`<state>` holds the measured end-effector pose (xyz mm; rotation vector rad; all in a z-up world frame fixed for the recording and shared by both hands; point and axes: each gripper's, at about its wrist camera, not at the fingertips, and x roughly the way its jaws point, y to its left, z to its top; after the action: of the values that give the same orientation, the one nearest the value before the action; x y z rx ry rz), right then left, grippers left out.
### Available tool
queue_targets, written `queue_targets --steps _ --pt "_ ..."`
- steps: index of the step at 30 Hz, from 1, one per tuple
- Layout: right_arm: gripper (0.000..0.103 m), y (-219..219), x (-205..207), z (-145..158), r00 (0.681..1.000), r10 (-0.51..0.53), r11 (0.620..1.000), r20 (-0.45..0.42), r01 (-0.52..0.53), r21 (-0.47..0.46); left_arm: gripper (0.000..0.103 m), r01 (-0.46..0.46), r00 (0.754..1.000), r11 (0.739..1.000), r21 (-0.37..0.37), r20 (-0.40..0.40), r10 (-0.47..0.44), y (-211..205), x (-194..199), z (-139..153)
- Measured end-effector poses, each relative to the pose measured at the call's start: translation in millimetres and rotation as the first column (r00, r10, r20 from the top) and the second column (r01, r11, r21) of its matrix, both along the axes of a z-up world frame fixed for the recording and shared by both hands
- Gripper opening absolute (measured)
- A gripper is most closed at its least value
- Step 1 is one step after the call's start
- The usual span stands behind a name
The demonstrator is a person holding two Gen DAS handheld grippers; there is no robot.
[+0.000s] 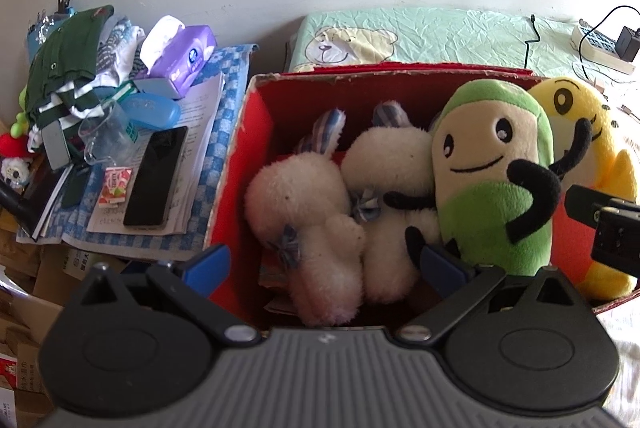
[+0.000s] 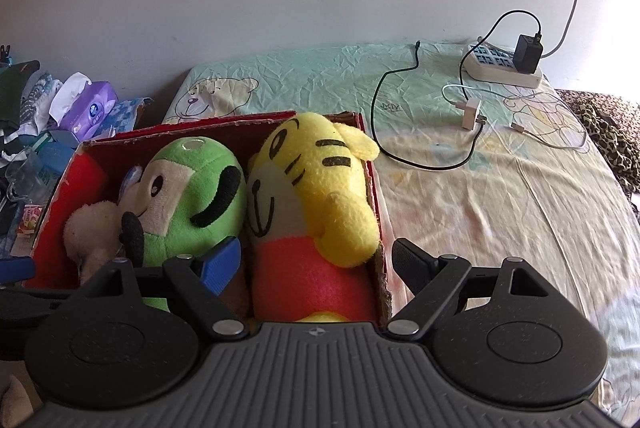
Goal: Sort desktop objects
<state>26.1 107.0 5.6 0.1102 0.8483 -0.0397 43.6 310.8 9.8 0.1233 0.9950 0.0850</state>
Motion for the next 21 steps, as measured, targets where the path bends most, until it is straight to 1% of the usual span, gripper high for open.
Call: queue_targets --steps 9,21 --pt "0.085 1.5 -0.9 -4.9 1.0 -0.014 1.0 -0.004 0.014 -0.004 0.101 0.015 1.0 1.0 0.007 -0.008 -0.015 -2.9 -2.7 -4.3" --pt "0.085 5.8 -5.4 -6.3 1.0 -0.014 1.0 -0.003 0.014 -0.024 0.101 0.013 1.0 1.0 -0.008 -0.013 -0.013 -1.7 -5.9 -8.4"
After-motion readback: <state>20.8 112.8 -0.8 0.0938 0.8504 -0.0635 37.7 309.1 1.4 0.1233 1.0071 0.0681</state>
